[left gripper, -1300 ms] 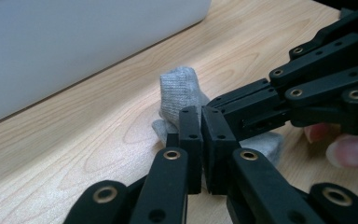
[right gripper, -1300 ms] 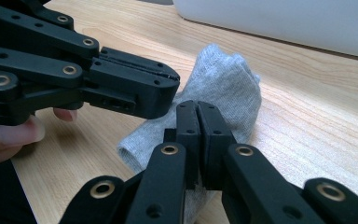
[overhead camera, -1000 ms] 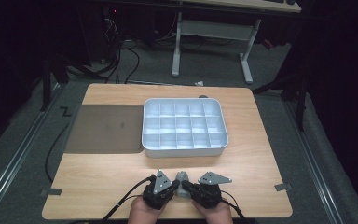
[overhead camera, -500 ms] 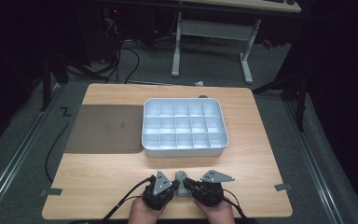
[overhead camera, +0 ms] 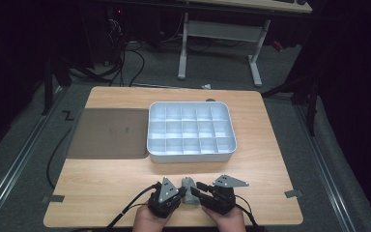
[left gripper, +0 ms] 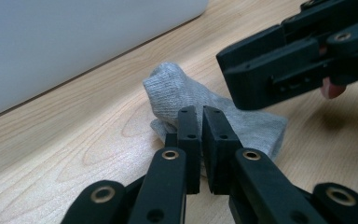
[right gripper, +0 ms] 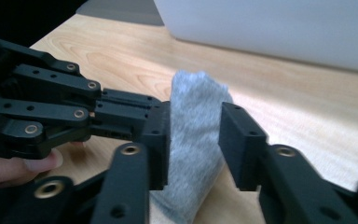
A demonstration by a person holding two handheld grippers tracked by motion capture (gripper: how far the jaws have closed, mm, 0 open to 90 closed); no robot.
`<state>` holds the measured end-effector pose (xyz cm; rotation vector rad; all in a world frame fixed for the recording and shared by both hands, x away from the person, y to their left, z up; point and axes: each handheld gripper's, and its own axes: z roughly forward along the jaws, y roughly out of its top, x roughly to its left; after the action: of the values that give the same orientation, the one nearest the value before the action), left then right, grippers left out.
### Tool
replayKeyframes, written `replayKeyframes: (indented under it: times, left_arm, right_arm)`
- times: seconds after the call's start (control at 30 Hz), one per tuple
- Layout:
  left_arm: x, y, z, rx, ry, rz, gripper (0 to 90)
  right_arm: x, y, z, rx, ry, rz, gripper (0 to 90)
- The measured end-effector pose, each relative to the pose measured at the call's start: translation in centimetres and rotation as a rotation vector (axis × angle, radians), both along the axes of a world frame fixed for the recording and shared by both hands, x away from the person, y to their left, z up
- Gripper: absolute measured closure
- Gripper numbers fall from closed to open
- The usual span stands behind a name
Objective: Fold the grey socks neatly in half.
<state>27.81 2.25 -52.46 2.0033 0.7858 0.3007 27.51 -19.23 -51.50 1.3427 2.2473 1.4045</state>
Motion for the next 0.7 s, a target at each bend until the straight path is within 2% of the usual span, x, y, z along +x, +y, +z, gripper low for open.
replayKeyframes:
  times: [0.2,0.37,0.6,0.7]
  left_arm:
    - [0.0,0.1,0.0,-0.003,0.002,-0.003,86.1]
    - [0.0,0.1,0.0,-0.004,0.007,-0.006,85.9]
    - [0.0,0.3,-0.2,-0.001,0.012,-0.006,85.4]
    - [0.0,0.3,-0.2,-0.002,0.012,-0.007,85.1]
  right_arm:
    - [-0.1,0.0,-0.7,-0.009,0.056,-0.022,53.7]
    - [0.3,0.0,-1.3,0.005,0.112,-0.001,50.1]
    - [0.6,0.0,-1.9,0.032,0.171,0.014,48.4]
    - [0.5,0.2,-1.9,0.036,0.175,0.021,49.6]
